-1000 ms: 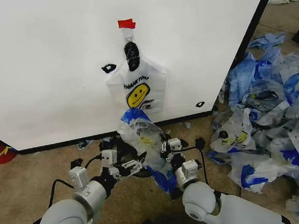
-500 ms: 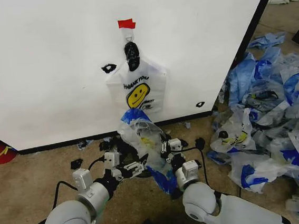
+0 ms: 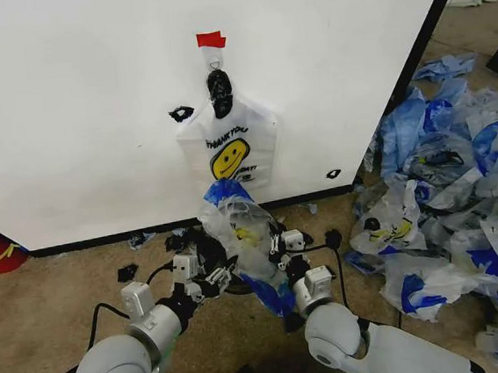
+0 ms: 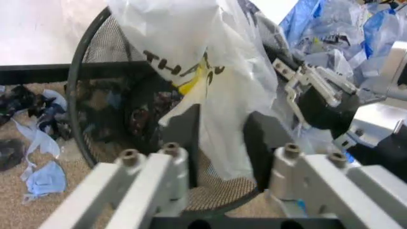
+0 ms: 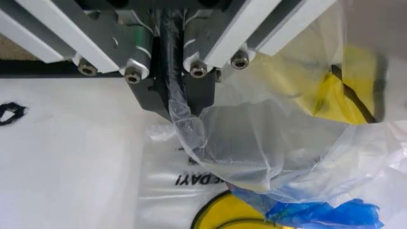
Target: Pick up the garbage bag from the wall and place it over the trash bin.
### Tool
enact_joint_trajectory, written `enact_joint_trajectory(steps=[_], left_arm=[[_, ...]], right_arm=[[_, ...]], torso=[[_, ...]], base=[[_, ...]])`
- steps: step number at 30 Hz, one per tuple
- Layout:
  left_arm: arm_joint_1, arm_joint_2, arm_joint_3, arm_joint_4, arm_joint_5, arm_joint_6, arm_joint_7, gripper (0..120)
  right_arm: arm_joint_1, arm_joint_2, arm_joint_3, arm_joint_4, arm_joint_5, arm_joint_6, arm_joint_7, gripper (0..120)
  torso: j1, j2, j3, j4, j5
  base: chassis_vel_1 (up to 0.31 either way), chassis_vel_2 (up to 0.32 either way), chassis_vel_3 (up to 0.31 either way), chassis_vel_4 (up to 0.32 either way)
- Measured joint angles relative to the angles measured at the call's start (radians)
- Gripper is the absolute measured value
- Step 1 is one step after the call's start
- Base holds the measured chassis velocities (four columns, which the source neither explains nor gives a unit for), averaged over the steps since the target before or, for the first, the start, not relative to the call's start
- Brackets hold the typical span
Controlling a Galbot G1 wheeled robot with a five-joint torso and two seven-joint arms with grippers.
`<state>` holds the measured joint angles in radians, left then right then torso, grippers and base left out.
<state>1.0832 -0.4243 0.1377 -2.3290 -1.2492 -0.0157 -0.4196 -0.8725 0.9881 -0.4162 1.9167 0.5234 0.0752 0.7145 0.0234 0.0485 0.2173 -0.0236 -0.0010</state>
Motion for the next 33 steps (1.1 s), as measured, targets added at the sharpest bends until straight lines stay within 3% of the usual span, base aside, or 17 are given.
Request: enact_joint_trajectory(steps=[7, 33], left_arm=[[0.027, 0.005, -0.007, -0.007, 0.011, -0.007, -0.001, 0], [0.061, -0.023, 0.004, 0.085, 0.092, -0.058, 0.008, 0]], right_arm=[[-0.026, 0.01, 0.048, 0.019, 0.028, 0.02, -0.004, 1], [-0.137, -0.042, 0.242, 0.117, 0.144, 0.031, -0.006, 1]], torso=[[0.0, 0.0, 0.0, 0.0, 0.0], [0.0, 0.0, 0.0, 0.0, 0.0]], base=[[0.0, 0.0, 0.0, 0.0], [0.0, 0.0, 0.0, 0.0]])
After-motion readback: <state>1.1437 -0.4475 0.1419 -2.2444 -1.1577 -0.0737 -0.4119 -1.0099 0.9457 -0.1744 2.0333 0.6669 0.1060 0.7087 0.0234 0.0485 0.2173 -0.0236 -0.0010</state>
